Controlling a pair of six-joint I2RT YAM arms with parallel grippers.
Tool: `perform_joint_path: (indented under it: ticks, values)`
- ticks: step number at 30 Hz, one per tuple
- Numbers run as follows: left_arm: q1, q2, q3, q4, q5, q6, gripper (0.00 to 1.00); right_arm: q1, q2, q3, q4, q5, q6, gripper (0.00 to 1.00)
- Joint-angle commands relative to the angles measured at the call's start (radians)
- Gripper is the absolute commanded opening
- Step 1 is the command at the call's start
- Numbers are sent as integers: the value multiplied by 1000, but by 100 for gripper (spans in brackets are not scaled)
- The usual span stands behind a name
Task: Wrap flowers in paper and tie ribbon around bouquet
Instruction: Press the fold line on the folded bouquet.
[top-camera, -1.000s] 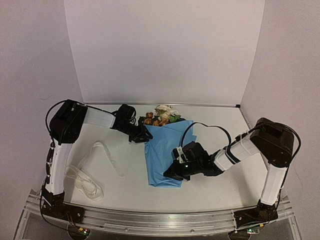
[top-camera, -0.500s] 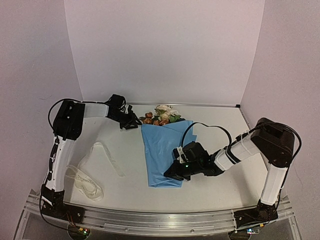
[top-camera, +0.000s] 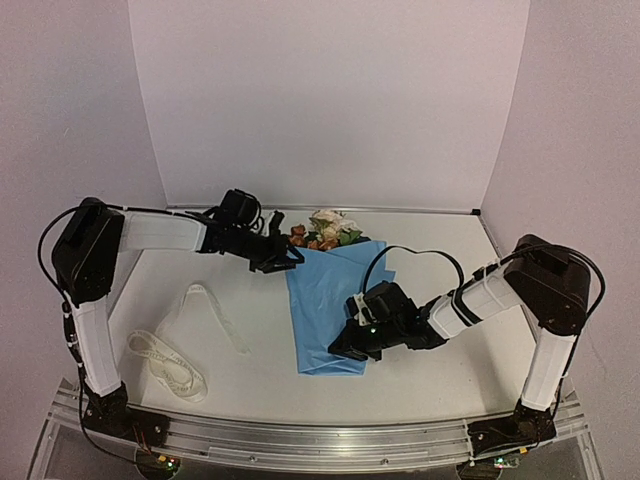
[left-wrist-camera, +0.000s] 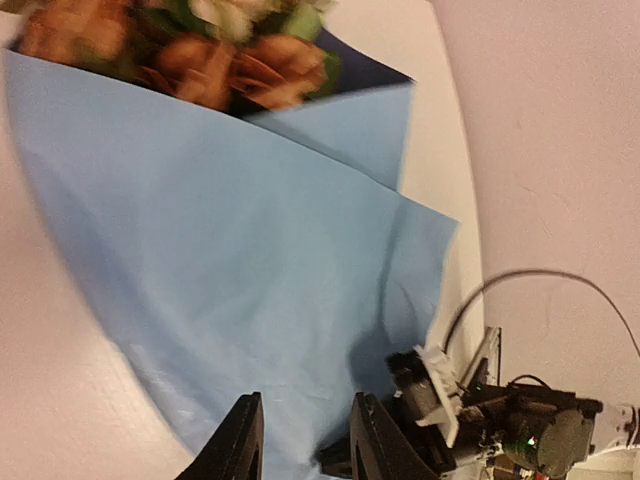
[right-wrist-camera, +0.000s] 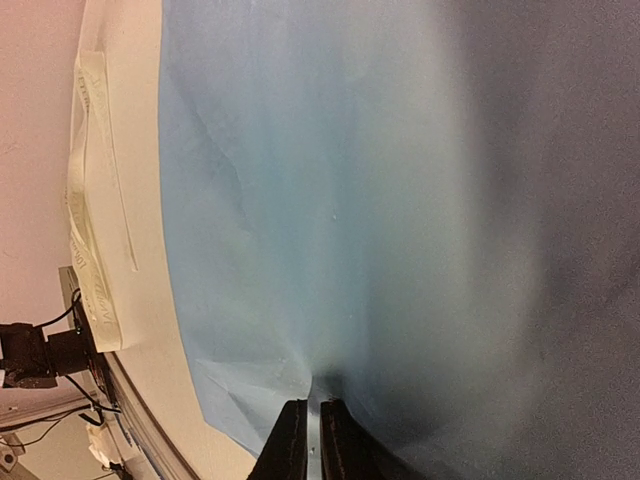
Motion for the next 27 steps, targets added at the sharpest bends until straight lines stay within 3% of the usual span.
perform_joint_path:
  ticks: [1, 6, 13, 27]
  values:
    - [-97, -42, -188, 236, 4, -167, 31, -2, 28, -24, -181, 58, 5, 6]
    - [-175, -22, -264, 314, -1, -211, 31, -2, 39, -16, -181, 56, 7, 6]
    - [-186, 23, -348, 378, -23, -248, 31, -2, 47, -17, -181, 57, 7, 6]
    - [-63, 135, -306, 352, -51, -219, 35, -2, 60, -24, -182, 50, 2, 5]
